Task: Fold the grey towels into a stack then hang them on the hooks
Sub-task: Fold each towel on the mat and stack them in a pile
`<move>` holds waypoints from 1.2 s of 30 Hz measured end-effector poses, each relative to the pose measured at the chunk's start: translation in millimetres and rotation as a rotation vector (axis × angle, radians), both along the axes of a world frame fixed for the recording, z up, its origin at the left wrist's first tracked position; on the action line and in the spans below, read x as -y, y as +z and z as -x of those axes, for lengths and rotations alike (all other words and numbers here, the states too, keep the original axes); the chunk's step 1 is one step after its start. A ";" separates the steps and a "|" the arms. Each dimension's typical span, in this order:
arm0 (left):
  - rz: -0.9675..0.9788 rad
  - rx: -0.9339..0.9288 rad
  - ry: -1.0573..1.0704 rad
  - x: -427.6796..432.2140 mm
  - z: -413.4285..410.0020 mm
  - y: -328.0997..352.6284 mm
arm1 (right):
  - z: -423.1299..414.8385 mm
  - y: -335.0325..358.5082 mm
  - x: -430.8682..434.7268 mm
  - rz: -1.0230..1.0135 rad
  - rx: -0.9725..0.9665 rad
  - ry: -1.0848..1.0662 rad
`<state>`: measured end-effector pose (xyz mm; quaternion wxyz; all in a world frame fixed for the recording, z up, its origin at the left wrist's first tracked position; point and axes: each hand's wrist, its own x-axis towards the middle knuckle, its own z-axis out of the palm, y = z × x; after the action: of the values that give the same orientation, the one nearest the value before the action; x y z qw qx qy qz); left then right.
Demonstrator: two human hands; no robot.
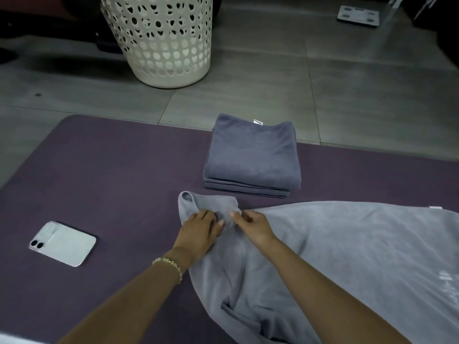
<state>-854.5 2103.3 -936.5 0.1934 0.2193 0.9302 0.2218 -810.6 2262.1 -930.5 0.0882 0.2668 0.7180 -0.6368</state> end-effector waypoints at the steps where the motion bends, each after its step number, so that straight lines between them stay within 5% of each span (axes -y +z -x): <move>1: -0.060 0.031 0.026 3.6 -1.5 0.9 | 2.4 -1.0 1.2 -0.015 -0.029 0.006; 4: -0.174 0.119 0.036 10.0 1.0 22.1 | 10.7 24.3 1.7 0.021 -0.148 0.038; 7: -0.248 -0.081 -0.063 14.1 18.6 53.9 | 29.2 72.7 -2.5 0.020 -0.296 0.159; 13: -0.627 0.200 0.019 13.6 35.4 128.3 | 56.4 157.6 10.8 0.087 -0.352 0.322; 16: -0.741 0.149 0.225 29.7 32.9 133.2 | 58.6 151.1 14.5 0.012 -0.255 0.254; 22: -0.667 0.356 0.663 80.2 15.4 103.5 | -5.2 80.2 11.8 -0.159 0.070 0.695; 28: -0.601 0.376 0.635 102.1 22.1 110.6 | 1.1 93.2 14.7 -0.149 -0.060 0.676; 31: -0.779 0.355 0.674 104.4 48.8 123.6 | 34.3 129.4 1.5 -0.161 -0.154 0.539; 34: -1.005 0.377 0.741 101.1 78.0 130.3 | 75.6 134.8 -14.5 -0.363 -0.351 0.249; 36: -0.867 0.303 0.746 98.3 75.8 118.9 | 86.3 116.2 -22.8 -0.507 -0.371 0.172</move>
<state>-930.3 2004.9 -817.6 0.1257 -0.0978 0.7309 0.6636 -896.9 2284.9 -814.3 -0.0598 0.0981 0.8775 -0.4656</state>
